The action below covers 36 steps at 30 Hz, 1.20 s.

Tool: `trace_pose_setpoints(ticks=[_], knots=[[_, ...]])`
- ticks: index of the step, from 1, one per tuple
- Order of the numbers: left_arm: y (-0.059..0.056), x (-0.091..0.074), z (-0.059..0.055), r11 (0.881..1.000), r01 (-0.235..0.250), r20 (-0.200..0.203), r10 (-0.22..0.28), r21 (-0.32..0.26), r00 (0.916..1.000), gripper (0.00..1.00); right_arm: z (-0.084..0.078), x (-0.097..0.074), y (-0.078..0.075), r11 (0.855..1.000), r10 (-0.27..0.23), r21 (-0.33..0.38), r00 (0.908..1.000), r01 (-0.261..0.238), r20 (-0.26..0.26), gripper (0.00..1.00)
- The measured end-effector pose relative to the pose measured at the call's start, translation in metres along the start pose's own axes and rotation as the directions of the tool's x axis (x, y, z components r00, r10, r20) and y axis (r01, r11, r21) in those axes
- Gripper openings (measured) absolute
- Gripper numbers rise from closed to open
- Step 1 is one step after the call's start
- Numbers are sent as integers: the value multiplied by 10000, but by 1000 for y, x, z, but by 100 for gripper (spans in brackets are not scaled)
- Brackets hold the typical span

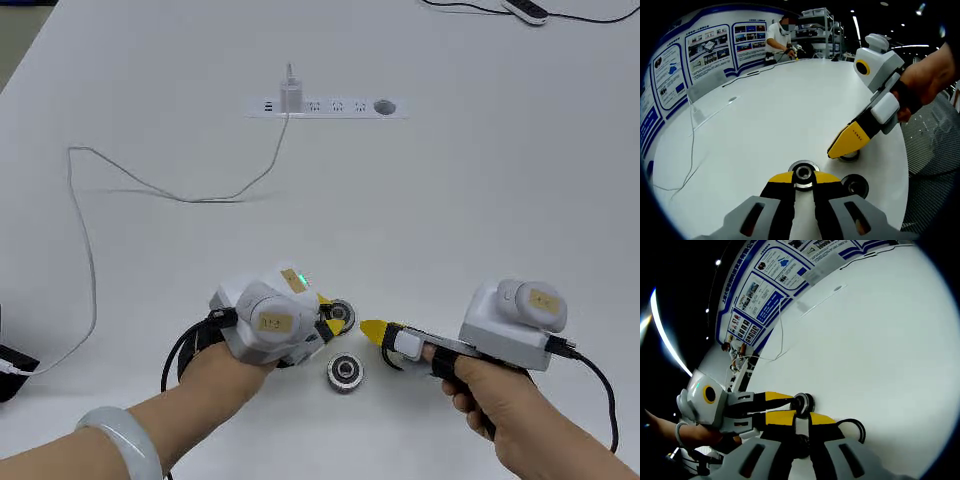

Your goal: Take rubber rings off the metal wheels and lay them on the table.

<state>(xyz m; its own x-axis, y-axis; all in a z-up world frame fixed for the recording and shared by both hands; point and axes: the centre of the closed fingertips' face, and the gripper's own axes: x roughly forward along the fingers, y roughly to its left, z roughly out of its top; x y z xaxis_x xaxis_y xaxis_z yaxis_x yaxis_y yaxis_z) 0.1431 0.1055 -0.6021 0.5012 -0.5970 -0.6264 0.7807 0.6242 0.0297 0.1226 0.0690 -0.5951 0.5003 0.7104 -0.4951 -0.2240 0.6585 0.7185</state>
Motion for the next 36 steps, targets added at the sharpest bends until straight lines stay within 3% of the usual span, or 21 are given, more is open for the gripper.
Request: trace_pose_setpoints(ticks=[21, 36], knots=[[-1, 0, -1, 10000, 24, -19, -24, 0, 10000, 13, 2, 12, -1, 9999, -29, -121, 9999, 27, -167, 16], [-1, 1, -1, 9997, 94, -260, -88, 211, 9996, 12, 3, 20, -4, 9998, 11, -206, 9996, -17, -299, 18]])
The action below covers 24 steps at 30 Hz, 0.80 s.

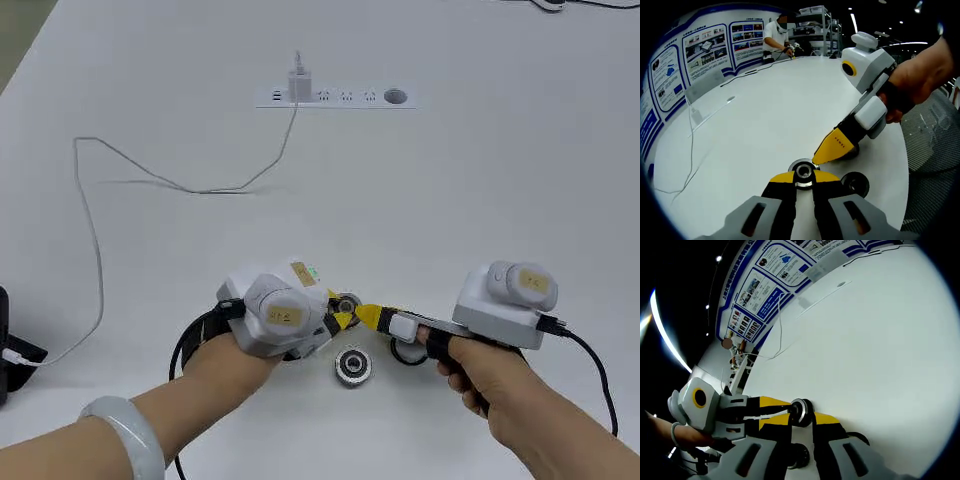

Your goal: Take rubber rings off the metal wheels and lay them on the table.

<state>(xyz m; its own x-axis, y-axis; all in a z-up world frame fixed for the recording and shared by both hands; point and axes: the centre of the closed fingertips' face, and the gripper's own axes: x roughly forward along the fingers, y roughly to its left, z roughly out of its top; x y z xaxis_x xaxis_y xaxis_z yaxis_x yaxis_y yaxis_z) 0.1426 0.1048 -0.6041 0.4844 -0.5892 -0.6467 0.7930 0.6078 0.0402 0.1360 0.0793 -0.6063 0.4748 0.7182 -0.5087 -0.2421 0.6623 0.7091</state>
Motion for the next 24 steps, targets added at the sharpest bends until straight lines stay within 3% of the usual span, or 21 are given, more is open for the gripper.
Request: trace_pose_setpoints(ticks=[24], knots=[[-1, -1, 0, 10000, 40, -38, -40, -24, 10000, 12, -2, 8, 1, 9987, 313, 408, 9994, -307, -142, 19]])
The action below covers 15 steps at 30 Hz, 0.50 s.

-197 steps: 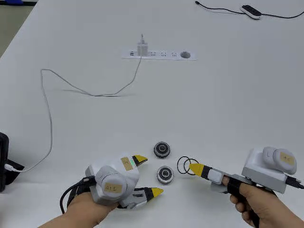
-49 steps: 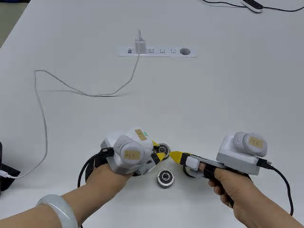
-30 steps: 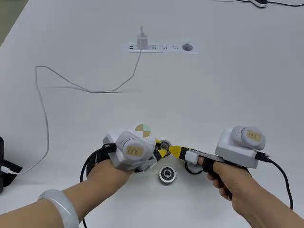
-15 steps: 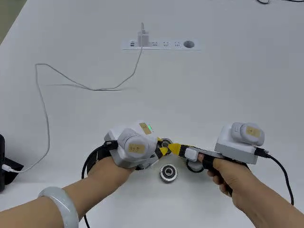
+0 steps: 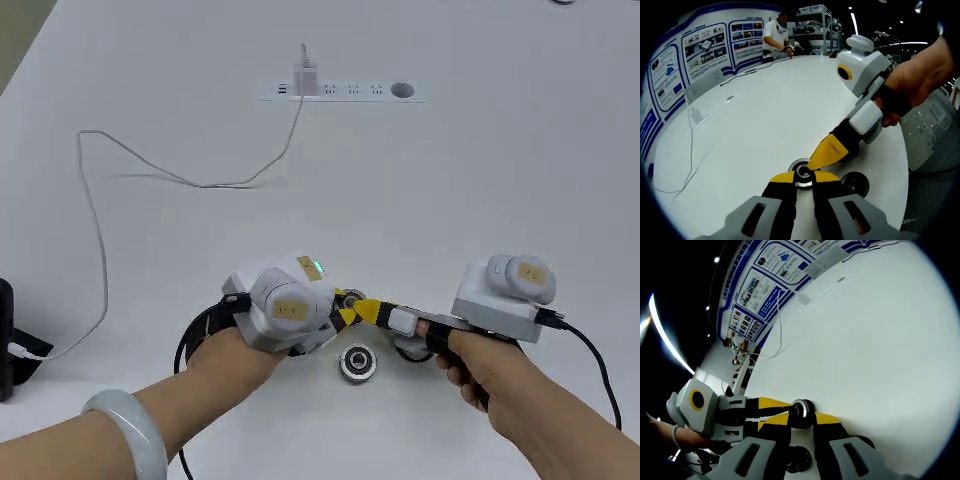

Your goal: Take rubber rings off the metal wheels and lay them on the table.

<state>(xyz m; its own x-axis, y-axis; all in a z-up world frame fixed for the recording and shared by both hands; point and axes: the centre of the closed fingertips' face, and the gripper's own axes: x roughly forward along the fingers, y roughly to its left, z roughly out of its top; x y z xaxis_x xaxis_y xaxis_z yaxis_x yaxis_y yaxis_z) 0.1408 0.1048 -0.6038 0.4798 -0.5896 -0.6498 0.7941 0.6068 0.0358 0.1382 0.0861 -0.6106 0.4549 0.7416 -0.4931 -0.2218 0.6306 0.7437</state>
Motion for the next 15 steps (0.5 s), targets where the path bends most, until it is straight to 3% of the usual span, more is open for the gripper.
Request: trace_pose_setpoints(ticks=[15], knots=[[-1, -1, 0, 10000, 24, -11, -24, 0, 10000, 12, -1, -1, 0, 9994, 84, 351, 9999, -80, -134, 19]])
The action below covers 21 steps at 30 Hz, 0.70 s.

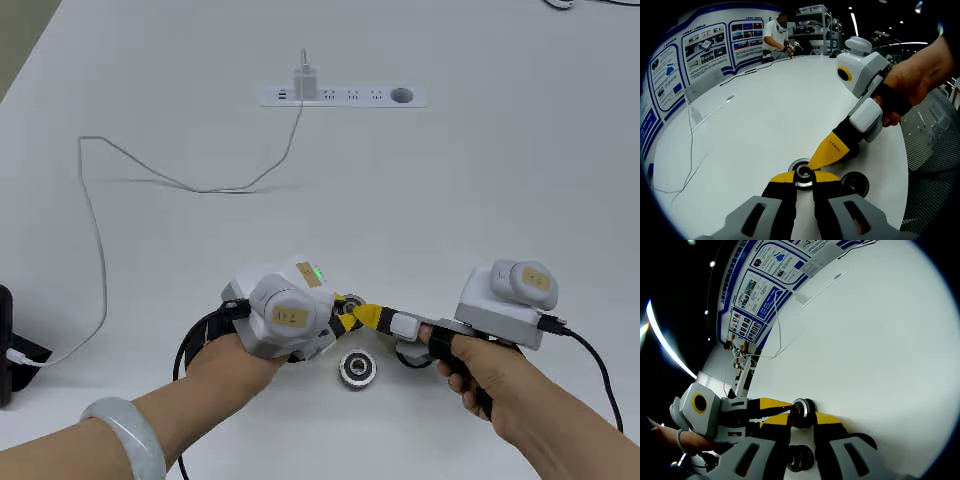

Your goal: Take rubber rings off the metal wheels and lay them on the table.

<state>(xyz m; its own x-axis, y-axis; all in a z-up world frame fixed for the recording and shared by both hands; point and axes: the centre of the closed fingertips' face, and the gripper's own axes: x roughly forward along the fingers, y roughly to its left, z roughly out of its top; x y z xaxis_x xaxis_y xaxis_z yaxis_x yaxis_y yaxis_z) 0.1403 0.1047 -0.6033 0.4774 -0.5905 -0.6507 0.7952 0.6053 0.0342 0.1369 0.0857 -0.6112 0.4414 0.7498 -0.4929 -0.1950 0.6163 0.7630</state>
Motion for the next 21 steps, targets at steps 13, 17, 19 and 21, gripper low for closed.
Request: trace_pose_setpoints(ticks=[13, 17, 19, 21], knots=[[1, 0, 0, 10000, 18, 9, -18, -5, 10000, 12, -1, 0, 3, 10000, 36, -78, 10000, -36, -56, 21], [1, 0, 0, 10000, 13, 19, -13, -17, 10000, 11, -1, -4, 6, 9998, 127, -172, 9999, -127, -28, 20], [1, 0, 0, 10000, 14, 20, -14, 0, 10000, 12, -1, -5, 6, 9995, 215, -230, 9998, -216, -33, 18], [0, 0, 0, 10000, 22, 23, -23, 16, 10000, 12, -2, -5, 6, 9995, 171, -255, 9998, -173, -69, 17]])
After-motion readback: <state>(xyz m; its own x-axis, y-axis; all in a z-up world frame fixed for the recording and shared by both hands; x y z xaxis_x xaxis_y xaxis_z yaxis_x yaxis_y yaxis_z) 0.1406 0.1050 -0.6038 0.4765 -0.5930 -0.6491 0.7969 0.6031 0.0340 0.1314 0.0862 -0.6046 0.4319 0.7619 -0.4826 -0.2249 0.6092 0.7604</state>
